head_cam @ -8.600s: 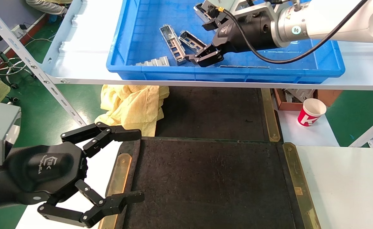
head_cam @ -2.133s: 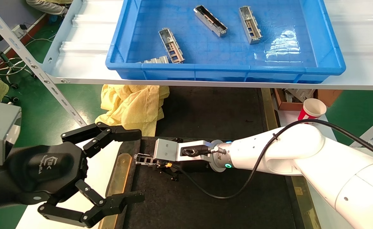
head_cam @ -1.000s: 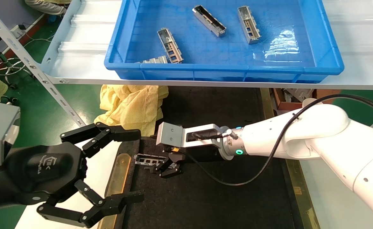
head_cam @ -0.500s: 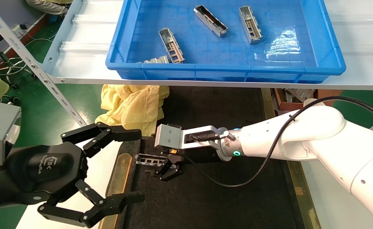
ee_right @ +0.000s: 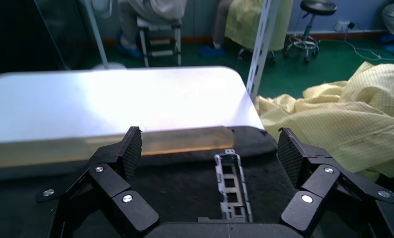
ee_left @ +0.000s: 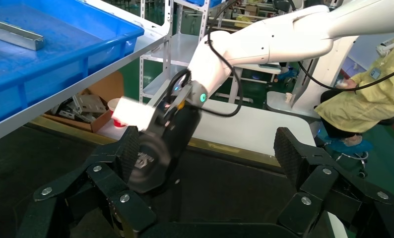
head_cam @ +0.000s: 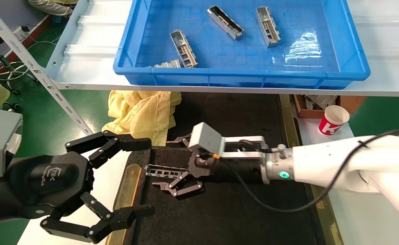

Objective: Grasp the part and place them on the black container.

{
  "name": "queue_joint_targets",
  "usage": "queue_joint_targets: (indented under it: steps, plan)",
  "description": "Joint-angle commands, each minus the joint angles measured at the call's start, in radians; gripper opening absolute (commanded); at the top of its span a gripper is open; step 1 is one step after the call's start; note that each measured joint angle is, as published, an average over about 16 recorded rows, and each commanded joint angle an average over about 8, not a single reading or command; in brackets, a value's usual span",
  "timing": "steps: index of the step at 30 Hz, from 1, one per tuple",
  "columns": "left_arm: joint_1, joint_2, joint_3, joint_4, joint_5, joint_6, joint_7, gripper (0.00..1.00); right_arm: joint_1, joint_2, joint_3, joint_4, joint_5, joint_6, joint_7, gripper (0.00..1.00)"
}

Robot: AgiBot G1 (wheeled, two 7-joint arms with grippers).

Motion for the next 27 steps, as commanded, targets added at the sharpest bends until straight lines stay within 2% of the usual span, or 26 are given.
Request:
queue_joint_targets:
  steps: [1,27]
  plan:
    - [0.0,0.0,0.0,0.0,0.0,0.0,0.0,1.0,-0.02,0.024,0.038,0.025,-0.001,-0.018,0.018,1.0]
    - [0.0,0.0,0.0,0.0,0.0,0.0,0.0,1.0,-0.278,0.338,0.535,0.357,-0.016,-0.255,0.248,1.0]
